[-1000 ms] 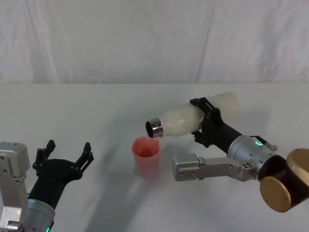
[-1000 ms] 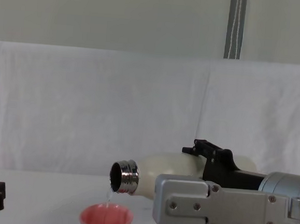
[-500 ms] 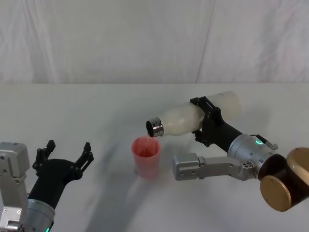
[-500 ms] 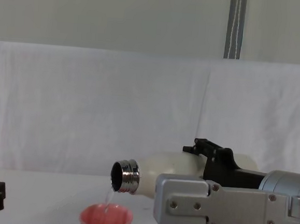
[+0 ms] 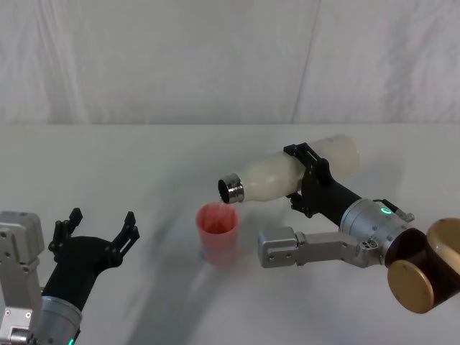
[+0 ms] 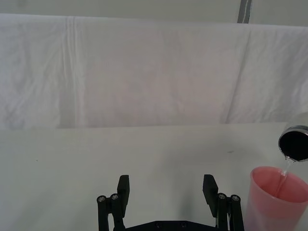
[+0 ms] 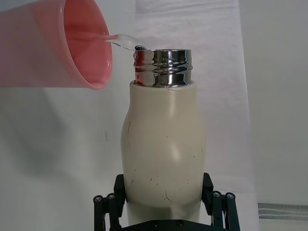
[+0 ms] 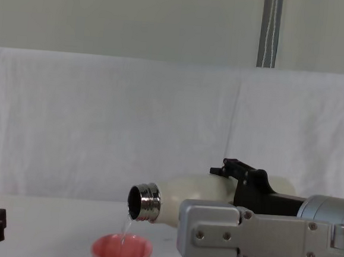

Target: Grasp the thermos with one hand and pour water into the cup lid.

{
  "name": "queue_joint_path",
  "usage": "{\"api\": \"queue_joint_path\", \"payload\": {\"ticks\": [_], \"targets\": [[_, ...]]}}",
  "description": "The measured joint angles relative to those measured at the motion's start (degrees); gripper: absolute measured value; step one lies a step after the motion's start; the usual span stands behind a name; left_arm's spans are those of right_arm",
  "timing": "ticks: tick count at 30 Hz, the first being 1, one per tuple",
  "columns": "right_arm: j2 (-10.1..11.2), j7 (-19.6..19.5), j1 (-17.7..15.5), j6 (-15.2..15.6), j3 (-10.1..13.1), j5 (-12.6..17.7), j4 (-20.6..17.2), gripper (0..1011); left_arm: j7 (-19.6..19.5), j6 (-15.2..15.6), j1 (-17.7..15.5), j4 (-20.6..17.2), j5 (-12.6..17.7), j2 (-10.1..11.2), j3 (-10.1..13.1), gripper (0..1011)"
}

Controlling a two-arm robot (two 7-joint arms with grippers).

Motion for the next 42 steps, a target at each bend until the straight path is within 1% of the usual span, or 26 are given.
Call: {"api": "queue_joint_path", "payload": {"ticks": [31,35,37,42], "targets": [[0.19,-0.27,-0.23,0.26,0.24,-0.29,-0.27,951,0.00,0.00,0.00,0.00,0.00,0.00,0.00,1001],[0.02,-0.25,-0.30,0.24,0.50,0.16,-0.27,951,0.00,0.00,0.00,0.00,0.00,0.00,0.00,1001],[-0.16,-0.09,-0.48,0.23,0.82,0.89,-0.27,951,0.00,0.00,0.00,0.00,0.00,0.00,0.00,1001],[-0.99,0.28,-1.26,0.15,2.24,3.93,-0.28,951,0.00,0.00,0.00,0.00,0.00,0.00,0.00,1001]]}}
